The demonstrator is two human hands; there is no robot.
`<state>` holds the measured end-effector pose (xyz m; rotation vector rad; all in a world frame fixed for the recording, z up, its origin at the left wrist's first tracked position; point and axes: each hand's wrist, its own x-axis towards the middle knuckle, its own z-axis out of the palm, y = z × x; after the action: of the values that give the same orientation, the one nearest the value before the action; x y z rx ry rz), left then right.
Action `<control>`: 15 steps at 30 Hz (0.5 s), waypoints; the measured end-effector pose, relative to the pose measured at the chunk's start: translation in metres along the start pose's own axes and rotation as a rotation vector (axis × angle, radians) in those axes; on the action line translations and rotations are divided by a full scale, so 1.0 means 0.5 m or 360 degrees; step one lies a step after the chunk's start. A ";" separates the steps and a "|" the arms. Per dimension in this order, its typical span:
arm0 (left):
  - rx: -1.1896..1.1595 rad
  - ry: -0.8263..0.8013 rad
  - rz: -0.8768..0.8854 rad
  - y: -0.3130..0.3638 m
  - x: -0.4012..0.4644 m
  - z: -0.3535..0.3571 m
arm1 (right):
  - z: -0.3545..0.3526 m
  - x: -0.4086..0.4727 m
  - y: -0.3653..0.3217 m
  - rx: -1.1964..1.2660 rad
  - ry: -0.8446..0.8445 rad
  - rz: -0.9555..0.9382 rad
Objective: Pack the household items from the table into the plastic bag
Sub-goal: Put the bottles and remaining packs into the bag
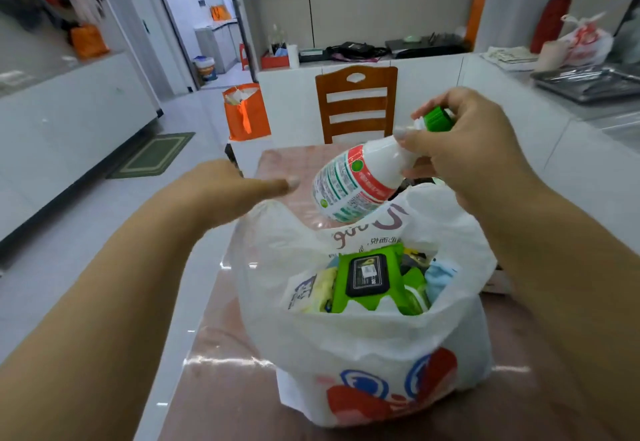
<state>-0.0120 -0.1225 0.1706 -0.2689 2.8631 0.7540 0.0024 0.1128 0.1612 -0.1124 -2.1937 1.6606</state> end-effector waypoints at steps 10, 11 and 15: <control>-0.1591 -0.0041 0.0338 -0.004 -0.042 0.058 | 0.086 -0.105 0.129 -0.0679 -0.0502 0.0312; -0.1636 -0.0040 0.0366 -0.006 -0.052 0.063 | 0.069 -0.104 0.133 -0.1014 -0.0333 0.0087; -0.1741 0.0022 0.0406 -0.008 -0.060 0.072 | -0.007 -0.082 0.138 -0.1912 0.0195 -0.0393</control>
<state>0.0220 -0.1040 0.1441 -0.0175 2.1931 2.2840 0.0299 0.1247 0.0869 -0.2313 -2.6294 0.0483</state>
